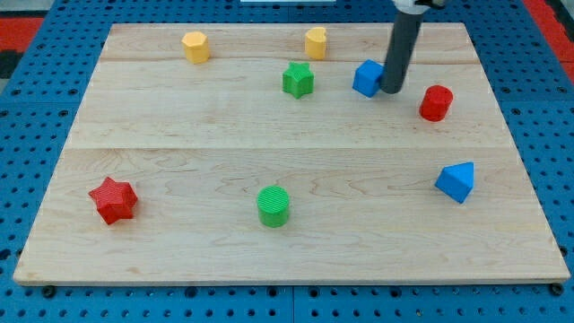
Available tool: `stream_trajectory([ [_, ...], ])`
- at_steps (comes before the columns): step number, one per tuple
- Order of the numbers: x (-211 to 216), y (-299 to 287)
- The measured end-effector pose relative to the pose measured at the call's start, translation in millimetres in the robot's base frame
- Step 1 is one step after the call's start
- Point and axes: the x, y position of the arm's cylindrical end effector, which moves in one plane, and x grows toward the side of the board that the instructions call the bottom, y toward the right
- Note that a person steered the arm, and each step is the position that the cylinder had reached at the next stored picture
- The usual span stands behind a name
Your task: Slide the blue triangle towards the yellow hexagon
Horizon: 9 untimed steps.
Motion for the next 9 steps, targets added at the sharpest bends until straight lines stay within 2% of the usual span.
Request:
stream_trajectory([
  [1, -2.8, 17.6],
  [2, -40.5, 41.5],
  [3, -8.9, 87.8],
  [4, -2.6, 191.3],
  [5, 65.4, 212.6],
  [6, 132.3, 206.0],
  [7, 169.0, 172.8],
  [9, 174.4, 52.4],
])
